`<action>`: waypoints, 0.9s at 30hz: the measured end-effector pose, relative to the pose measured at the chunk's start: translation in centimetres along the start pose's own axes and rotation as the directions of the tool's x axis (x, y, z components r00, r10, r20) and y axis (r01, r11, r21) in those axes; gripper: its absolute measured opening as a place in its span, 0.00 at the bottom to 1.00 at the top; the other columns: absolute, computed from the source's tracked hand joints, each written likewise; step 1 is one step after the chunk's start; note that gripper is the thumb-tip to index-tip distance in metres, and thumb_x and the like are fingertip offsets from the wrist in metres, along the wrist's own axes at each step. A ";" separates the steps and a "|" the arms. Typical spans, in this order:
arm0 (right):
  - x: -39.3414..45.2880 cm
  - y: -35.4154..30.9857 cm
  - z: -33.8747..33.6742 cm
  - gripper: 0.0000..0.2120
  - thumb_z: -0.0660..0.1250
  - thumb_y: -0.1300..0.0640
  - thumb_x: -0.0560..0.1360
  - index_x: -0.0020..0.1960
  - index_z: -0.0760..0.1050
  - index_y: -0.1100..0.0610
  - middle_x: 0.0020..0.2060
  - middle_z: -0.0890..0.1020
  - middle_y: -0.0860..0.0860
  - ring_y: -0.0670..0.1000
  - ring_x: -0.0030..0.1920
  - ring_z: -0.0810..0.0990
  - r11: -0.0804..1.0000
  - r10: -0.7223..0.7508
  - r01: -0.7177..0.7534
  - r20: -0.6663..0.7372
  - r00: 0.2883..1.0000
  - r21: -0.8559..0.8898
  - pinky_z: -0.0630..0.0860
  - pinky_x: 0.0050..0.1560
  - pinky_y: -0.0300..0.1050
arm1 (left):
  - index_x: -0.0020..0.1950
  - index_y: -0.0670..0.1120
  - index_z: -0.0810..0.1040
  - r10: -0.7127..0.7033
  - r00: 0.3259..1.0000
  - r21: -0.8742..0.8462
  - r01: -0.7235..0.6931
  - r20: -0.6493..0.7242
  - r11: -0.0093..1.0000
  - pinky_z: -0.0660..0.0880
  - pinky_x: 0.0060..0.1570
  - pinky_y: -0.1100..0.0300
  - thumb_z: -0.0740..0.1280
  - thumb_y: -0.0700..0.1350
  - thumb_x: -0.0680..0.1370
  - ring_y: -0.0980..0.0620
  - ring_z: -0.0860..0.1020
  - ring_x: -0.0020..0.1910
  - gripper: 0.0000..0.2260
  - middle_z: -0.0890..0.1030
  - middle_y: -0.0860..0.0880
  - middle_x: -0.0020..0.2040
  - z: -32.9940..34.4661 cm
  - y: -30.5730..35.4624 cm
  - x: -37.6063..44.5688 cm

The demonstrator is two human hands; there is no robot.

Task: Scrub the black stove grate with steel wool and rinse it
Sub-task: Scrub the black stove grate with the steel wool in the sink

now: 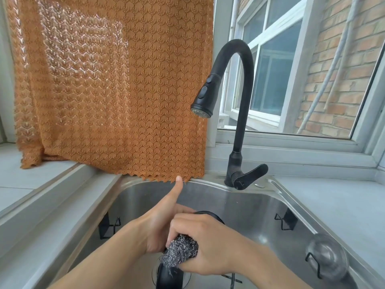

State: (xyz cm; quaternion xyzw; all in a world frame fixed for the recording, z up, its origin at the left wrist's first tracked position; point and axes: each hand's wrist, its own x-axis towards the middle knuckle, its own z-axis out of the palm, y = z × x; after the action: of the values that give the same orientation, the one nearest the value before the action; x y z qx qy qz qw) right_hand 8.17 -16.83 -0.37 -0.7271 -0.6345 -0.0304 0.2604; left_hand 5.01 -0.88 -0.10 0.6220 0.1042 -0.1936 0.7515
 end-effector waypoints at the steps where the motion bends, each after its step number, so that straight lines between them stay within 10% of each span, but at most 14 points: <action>1: 0.0 0.0 0.0 0.12 0.76 0.61 0.69 0.50 0.78 0.53 0.46 0.79 0.43 0.46 0.50 0.77 1.000 0.000 0.000 0.011 1.000 -0.001 0.75 0.50 0.43 | 0.65 0.31 0.78 -0.007 1.000 0.012 0.007 -0.002 1.000 0.76 0.54 0.50 0.52 0.83 0.67 0.37 0.78 0.59 0.56 0.79 0.34 0.58 0.1 0.0 -0.1; 11: -0.8 2.5 -2.3 0.11 0.72 0.55 0.70 0.47 0.72 0.48 0.45 0.75 0.41 0.43 0.47 0.75 0.954 0.253 -0.266 -0.106 0.962 -0.136 0.74 0.49 0.45 | 0.59 0.33 0.78 -0.004 1.000 -0.005 0.004 -0.003 1.000 0.76 0.41 0.49 0.56 0.84 0.64 0.43 0.74 0.39 0.55 0.76 0.41 0.46 0.0 -0.2 0.3; 19: -1.8 4.9 -2.4 0.08 0.73 0.52 0.69 0.45 0.76 0.49 0.41 0.82 0.45 0.48 0.43 0.81 0.761 0.587 -0.632 -0.259 0.767 -0.146 0.78 0.46 0.46 | 0.64 0.38 0.81 -0.004 1.000 -0.005 0.004 -0.007 1.000 0.76 0.41 0.50 0.53 0.83 0.67 0.43 0.72 0.46 0.52 0.75 0.40 0.56 -0.1 -0.2 0.5; 27: -1.3 4.1 -2.2 0.04 0.72 0.54 0.68 0.42 0.78 0.50 0.37 0.82 0.45 0.44 0.38 0.80 0.790 0.565 -0.604 -0.257 0.784 -0.105 0.80 0.43 0.48 | 0.64 0.37 0.81 -0.006 1.000 -0.002 0.006 -0.015 1.000 0.75 0.39 0.51 0.53 0.83 0.66 0.43 0.74 0.42 0.54 0.76 0.40 0.52 -0.1 -0.2 0.6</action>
State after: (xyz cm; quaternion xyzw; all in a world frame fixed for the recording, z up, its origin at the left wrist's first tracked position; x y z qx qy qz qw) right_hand 12.42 -19.19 -0.40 -0.9012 -0.3398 -0.0830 0.2559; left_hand 5.51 -0.87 -0.55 0.6225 0.1118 -0.1912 0.7506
